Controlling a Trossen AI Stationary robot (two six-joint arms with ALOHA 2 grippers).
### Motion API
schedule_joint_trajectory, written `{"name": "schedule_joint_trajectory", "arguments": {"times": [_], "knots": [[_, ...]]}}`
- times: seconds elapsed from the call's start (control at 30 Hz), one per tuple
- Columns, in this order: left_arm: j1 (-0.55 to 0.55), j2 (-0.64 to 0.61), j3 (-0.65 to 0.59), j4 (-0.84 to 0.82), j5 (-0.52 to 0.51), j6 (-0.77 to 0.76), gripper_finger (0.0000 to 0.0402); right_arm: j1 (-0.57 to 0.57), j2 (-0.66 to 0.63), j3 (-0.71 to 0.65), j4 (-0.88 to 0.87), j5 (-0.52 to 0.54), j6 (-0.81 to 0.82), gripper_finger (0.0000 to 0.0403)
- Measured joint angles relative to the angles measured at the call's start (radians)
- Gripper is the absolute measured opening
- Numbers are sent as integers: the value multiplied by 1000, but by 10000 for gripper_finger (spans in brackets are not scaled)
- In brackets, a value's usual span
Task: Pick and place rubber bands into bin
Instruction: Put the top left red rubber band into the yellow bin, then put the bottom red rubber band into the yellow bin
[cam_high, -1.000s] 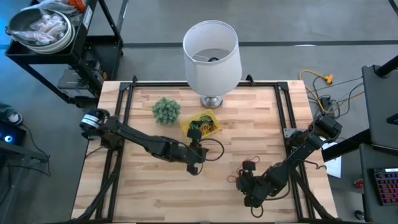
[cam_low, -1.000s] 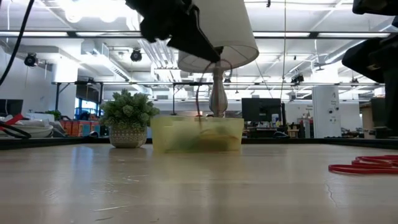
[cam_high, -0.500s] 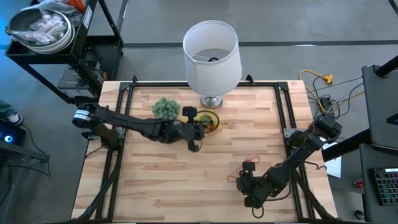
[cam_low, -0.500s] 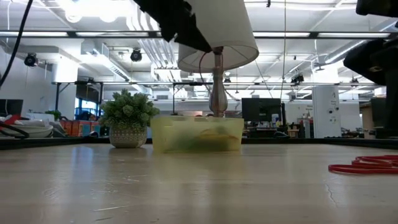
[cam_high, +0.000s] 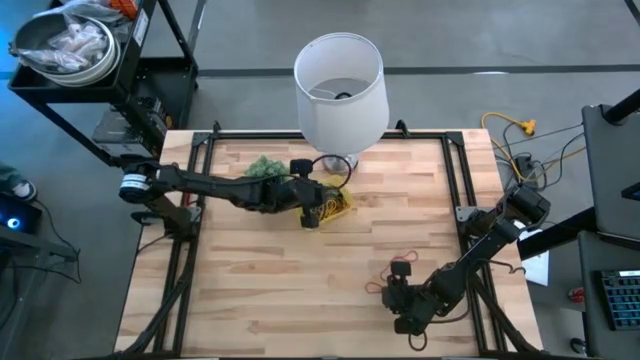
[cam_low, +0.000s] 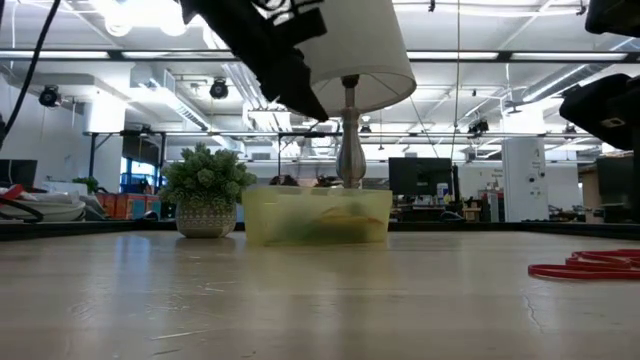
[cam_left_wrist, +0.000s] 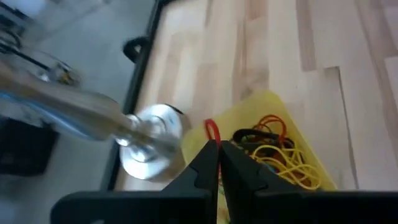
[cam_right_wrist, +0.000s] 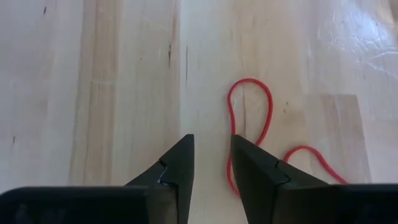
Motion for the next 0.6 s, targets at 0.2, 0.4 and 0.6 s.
{"name": "schedule_joint_trajectory", "arguments": {"times": [0.2,0.4,0.6], "knots": [[19,36,-1,-76,62,-60,4,0,0,0,4,16,-1,105],[18,47,-2,-109,67,-69,62,0,0,0,13,30,-1,115],[10,28,-2,-115,66,-113,118,-1,0,-3,15,39,-13,123]]}}
